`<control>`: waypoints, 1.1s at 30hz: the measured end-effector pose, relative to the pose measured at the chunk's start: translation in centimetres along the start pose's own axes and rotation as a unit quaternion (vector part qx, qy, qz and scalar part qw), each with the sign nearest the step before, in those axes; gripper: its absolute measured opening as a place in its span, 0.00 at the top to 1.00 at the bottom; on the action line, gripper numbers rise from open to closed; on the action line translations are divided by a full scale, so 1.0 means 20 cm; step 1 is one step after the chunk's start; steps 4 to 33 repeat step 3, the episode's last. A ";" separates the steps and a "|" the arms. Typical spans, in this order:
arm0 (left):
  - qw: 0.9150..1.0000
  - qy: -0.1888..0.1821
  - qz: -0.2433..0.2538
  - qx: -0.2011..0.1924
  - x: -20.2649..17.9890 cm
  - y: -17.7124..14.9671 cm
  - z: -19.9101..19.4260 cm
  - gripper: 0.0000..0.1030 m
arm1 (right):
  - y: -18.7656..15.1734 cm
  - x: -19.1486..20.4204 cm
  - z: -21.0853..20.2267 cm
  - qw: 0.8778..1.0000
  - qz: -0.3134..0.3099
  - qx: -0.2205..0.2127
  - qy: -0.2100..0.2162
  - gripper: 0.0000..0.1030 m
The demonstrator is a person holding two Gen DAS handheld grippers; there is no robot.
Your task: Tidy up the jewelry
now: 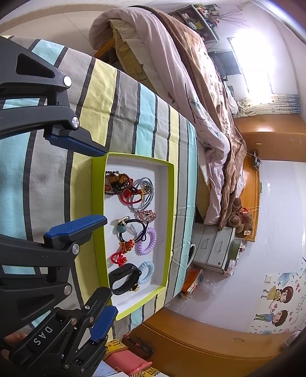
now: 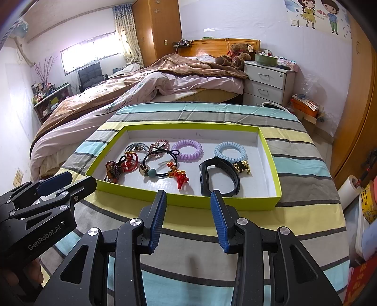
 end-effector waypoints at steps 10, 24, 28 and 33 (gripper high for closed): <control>1.000 0.000 0.001 0.001 0.00 0.00 0.00 0.50 | 0.00 0.00 0.00 1.000 0.000 -0.001 0.000 0.61; 1.000 0.000 0.001 0.001 0.00 0.00 0.00 0.50 | 0.00 0.00 0.00 1.000 0.000 -0.001 0.000 0.61; 1.000 0.000 0.001 0.001 0.00 0.00 0.00 0.50 | 0.00 0.00 0.00 1.000 0.000 -0.001 0.000 0.61; 1.000 0.000 0.001 0.001 0.00 0.00 0.00 0.50 | 0.00 0.00 0.00 1.000 0.000 -0.001 0.000 0.61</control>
Point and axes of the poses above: each gripper's, at about its wrist camera, not at the fingertips, and z roughly the way its jaws point, x to its left, y to its top, the point moved 1 cm from there along z, roughly the way its jaws point, and after that the axes turned 10 degrees about x, right-handed, at the moved point
